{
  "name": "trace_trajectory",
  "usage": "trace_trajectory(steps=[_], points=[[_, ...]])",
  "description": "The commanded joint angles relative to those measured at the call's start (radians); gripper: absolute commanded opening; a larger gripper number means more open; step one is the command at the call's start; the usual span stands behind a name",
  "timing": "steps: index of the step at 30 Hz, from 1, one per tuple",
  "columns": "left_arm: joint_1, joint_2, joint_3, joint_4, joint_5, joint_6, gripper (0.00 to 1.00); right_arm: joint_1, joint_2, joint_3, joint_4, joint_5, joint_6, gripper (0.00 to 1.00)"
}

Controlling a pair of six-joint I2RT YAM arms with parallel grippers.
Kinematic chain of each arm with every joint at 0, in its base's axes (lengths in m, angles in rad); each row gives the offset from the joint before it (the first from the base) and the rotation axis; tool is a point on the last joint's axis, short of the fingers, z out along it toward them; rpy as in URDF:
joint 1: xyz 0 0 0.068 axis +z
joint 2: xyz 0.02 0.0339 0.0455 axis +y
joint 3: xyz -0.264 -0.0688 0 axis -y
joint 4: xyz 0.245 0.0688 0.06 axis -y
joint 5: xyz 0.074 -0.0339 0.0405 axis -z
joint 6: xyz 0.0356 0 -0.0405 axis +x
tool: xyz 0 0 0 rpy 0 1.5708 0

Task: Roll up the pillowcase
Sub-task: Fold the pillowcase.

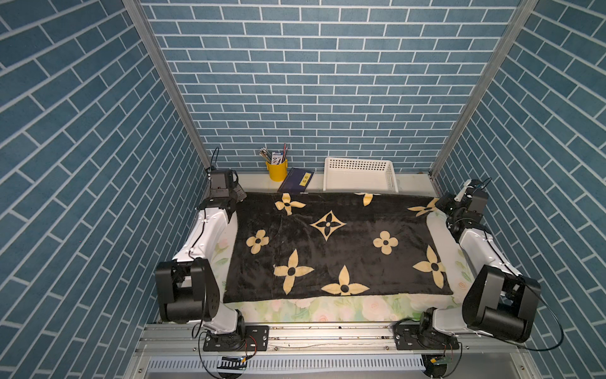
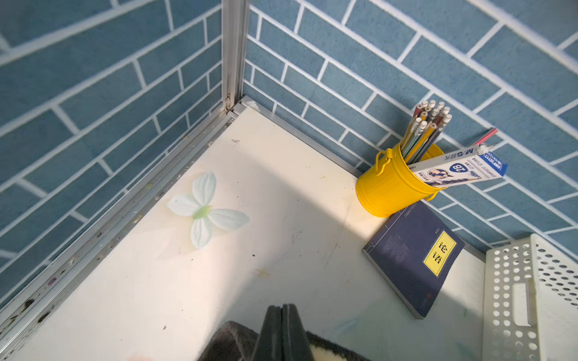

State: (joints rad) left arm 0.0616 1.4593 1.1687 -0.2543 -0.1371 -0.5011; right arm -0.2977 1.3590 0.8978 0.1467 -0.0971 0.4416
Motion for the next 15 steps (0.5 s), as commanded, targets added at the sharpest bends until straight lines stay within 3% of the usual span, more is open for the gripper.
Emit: trace_trajectory(steps=[1, 9, 15], points=[[0.014, -0.110, -0.095, -0.005, -0.090, -0.059, 0.00, -0.028, -0.104, -0.060, -0.018, 0.120, 0.037, 0.00], [0.015, -0.397, -0.355, -0.102, -0.186, -0.165, 0.00, -0.043, -0.300, -0.249, -0.169, 0.303, 0.106, 0.00], [0.014, -0.513, -0.458, -0.170, -0.210, -0.217, 0.00, -0.043, -0.421, -0.369, -0.237, 0.352, 0.155, 0.00]])
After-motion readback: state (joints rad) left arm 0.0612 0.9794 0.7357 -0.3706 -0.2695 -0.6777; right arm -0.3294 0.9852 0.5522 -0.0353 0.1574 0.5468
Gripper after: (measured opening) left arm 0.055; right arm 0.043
